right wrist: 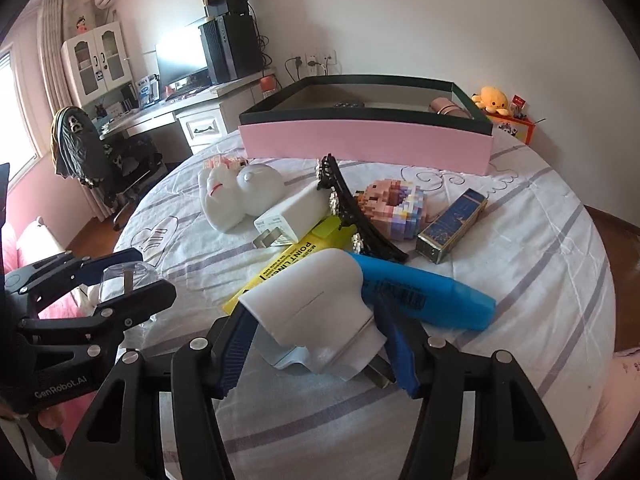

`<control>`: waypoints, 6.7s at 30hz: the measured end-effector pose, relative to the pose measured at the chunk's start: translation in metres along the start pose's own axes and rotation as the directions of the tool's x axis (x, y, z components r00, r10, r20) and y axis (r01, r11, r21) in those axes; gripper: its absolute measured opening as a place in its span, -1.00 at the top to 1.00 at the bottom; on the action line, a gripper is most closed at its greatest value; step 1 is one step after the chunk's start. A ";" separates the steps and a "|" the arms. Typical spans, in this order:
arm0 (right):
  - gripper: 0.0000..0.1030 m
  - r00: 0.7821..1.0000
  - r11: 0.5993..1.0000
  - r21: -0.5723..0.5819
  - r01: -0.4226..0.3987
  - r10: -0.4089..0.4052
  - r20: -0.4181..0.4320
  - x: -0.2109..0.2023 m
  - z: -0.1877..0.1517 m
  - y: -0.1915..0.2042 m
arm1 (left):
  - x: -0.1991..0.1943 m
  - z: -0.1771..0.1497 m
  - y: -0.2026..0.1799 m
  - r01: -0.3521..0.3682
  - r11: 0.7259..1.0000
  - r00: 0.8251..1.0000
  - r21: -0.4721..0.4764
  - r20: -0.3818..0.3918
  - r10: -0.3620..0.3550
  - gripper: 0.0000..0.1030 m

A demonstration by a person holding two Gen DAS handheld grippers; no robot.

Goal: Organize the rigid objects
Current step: 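Reach the left tool to the glass bottle while the right tool reaches the white plug adapter, then grasp the glass bottle with the left tool while the right tool grasps the white plug adapter, then carry the bottle into the pink box with the left tool while the right tool places the adapter, then withdraw both tools from the box toward the table items, then reach the left tool to the white piggy bank and close on it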

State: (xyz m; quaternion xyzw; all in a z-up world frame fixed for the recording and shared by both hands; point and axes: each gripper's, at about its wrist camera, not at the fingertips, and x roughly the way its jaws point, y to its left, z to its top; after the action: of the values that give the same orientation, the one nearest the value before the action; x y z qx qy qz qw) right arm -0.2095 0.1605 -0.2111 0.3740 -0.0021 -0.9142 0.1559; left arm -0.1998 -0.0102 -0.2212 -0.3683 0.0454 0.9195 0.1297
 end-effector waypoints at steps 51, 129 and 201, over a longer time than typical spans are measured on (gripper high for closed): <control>0.35 0.998 0.998 -0.012 -0.061 0.061 -0.011 0.004 0.006 -0.024 | 0.009 -0.017 0.004 0.009 0.999 1.000 -0.052 -0.018 -0.010 -0.01; -0.47 0.984 0.963 -0.203 0.180 -0.177 0.030 0.103 0.197 -0.046 | 0.118 0.206 0.027 -0.092 0.994 0.996 0.063 0.009 0.092 -0.82; -0.63 0.985 0.976 0.134 0.171 -0.171 -0.008 0.005 0.021 -0.103 | 0.091 0.079 0.022 0.011 0.991 0.996 -0.135 -0.085 -0.022 -0.99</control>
State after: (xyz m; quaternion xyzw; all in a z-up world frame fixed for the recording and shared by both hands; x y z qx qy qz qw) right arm -0.2564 0.2543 -0.2118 0.3808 -0.0315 -0.9227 0.0512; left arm -0.3216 0.0014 -0.2271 -0.4158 -0.0143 0.9027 0.1102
